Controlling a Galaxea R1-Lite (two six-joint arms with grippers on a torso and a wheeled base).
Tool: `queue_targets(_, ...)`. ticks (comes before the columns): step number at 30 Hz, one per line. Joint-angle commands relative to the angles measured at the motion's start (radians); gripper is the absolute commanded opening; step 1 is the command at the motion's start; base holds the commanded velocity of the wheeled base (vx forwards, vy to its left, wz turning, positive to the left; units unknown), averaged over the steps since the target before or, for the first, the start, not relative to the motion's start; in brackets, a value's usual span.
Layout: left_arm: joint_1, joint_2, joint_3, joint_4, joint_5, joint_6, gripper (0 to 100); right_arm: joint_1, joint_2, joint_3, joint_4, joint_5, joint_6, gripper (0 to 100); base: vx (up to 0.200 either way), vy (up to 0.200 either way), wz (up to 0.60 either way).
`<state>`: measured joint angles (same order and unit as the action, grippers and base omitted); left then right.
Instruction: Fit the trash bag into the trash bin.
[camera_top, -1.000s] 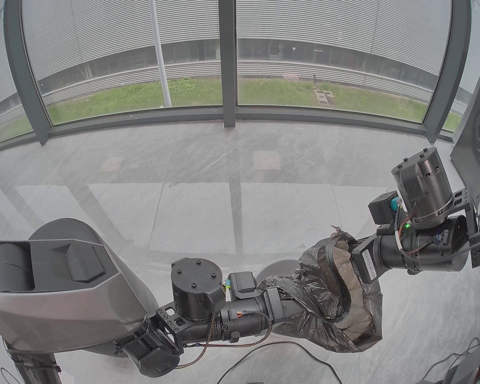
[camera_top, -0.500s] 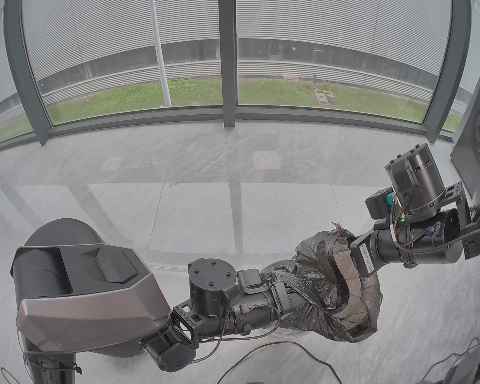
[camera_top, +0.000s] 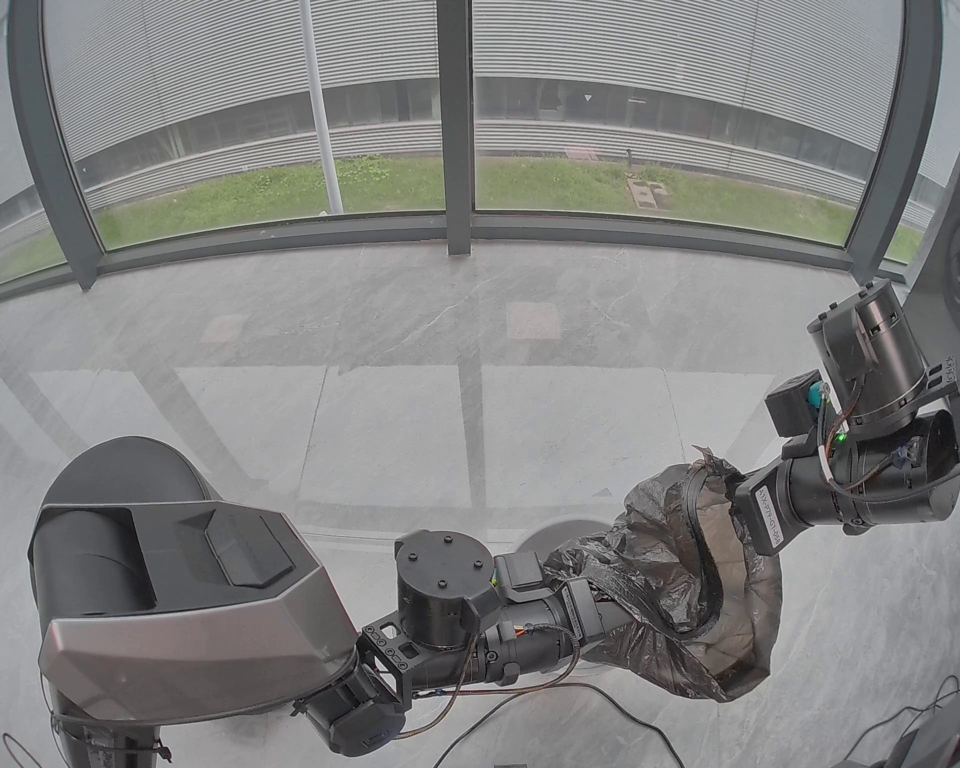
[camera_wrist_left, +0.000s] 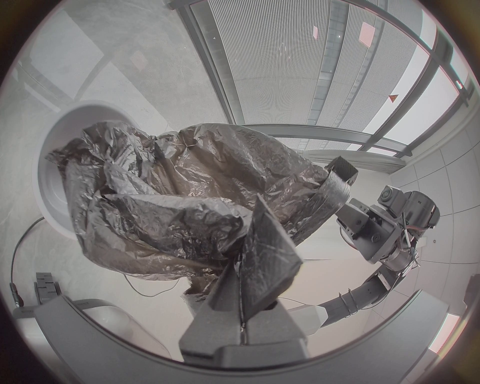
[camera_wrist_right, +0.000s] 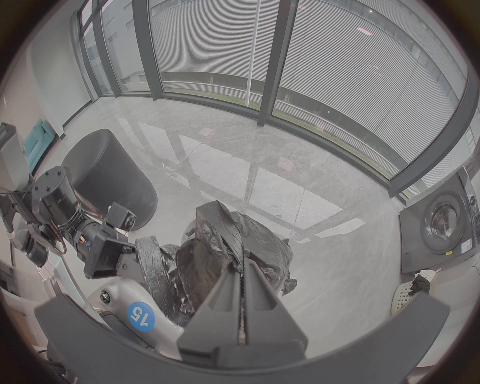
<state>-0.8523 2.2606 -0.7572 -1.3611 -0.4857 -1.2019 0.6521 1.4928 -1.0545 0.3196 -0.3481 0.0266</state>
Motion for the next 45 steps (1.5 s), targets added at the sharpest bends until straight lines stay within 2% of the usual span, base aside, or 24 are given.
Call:
queue_targets(1,-0.013,-0.009,0.013,-0.003,0.003,-0.002,0,-0.002,-0.012,-0.018,0.003,0.000,-0.002,0,0.000,0.000,0.00)
queue_targets(6,-0.007,-0.012,0.056,-0.046,0.004,-0.004,0,0.007,0.053,-0.042,0.001,0.006,-0.005,0,0.000,0.000,0.00)
queue_targets(14,0.022,-0.029,0.191,-0.131,0.026,-0.001,0,0.047,0.204,-0.098,-0.004,0.064,0.001,0,0.000,0.000,0.00)
queue_targets(24,0.072,-0.061,0.234,-0.135,0.027,0.002,0,0.058,0.368,-0.271,-0.002,0.202,0.006,0,0.000,0.000,0.00)
queue_targets(27,0.072,-0.067,0.234,-0.135,0.030,0.007,0,0.080,0.391,-0.297,0.001,0.238,0.046,0,0.000,0.000,0.00)
queue_targets(30,0.072,-0.076,0.237,-0.135,0.045,0.008,0,0.100,0.396,-0.300,0.007,0.308,0.122,0,0.000,0.000,0.00)
queue_targets(32,0.072,-0.085,0.239,-0.135,0.049,0.007,0,0.119,0.397,-0.309,0.033,0.331,0.180,0,0.000,0.000,0.00)
queue_targets(34,0.072,-0.092,0.240,-0.135,0.052,0.007,0,0.126,0.402,-0.323,0.058,0.330,0.222,0,0.000,0.000,0.00)
queue_targets(35,0.072,-0.096,0.239,-0.135,0.053,0.007,0,0.126,0.414,-0.340,0.087,0.328,0.269,0,0.000,0.000,0.00)
queue_targets(39,0.072,-0.099,0.233,-0.135,0.053,0.008,0,0.113,0.428,-0.381,0.144,0.316,0.338,0,0.000,0.000,0.00)
queue_targets(45,0.064,-0.108,0.243,-0.135,0.053,0.008,0,0.023,0.449,-0.407,0.174,0.189,0.340,0,0.000,0.000,0.00)
